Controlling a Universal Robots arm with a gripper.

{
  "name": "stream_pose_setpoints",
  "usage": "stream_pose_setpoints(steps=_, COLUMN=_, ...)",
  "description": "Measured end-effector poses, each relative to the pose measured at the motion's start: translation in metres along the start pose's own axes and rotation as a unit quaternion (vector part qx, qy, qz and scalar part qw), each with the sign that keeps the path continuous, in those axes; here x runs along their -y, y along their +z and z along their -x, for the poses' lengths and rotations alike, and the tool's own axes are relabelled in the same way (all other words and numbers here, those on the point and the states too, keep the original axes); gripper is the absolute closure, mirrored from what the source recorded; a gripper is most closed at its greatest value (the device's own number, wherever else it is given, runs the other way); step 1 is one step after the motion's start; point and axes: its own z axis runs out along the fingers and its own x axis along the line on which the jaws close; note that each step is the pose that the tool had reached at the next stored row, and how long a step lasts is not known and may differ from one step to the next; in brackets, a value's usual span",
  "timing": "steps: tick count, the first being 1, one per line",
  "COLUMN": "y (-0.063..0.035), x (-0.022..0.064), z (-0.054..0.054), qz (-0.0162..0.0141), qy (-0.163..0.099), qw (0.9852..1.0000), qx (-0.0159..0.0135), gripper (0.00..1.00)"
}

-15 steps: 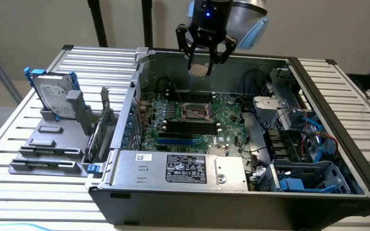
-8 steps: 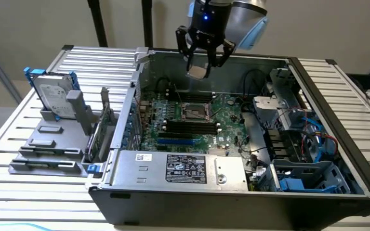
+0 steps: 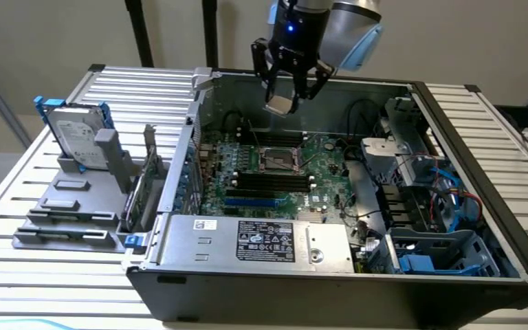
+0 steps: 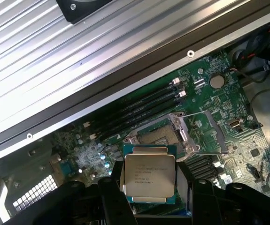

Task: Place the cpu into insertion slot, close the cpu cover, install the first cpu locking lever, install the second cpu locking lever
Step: 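Place the cpu into insertion slot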

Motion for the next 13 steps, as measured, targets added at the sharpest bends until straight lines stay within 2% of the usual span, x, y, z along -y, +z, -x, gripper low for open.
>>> stream_pose_setpoints(steps=4, y=0.0007, x=-0.0001, z=0.0000, qz=0.0028, qy=0.030, qw=0.9995, qx=-0.0005, gripper=0.46)
stream_pose_setpoints(steps=7, y=0.0010, x=-0.0001, z=0.0001, qz=0.0051, qy=0.057, qw=0.9984, qx=-0.0007, gripper=0.46)
stream_pose_setpoints(steps=10, y=0.0013, x=-0.0001, z=0.0001, qz=0.0074, qy=0.084, qw=0.9964, qx=-0.0008, gripper=0.46)
stream_pose_setpoints(steps=13, y=0.0017, x=-0.0001, z=0.0001, qz=0.0098, qy=0.111, qw=0.9937, qx=-0.0010, gripper=0.46)
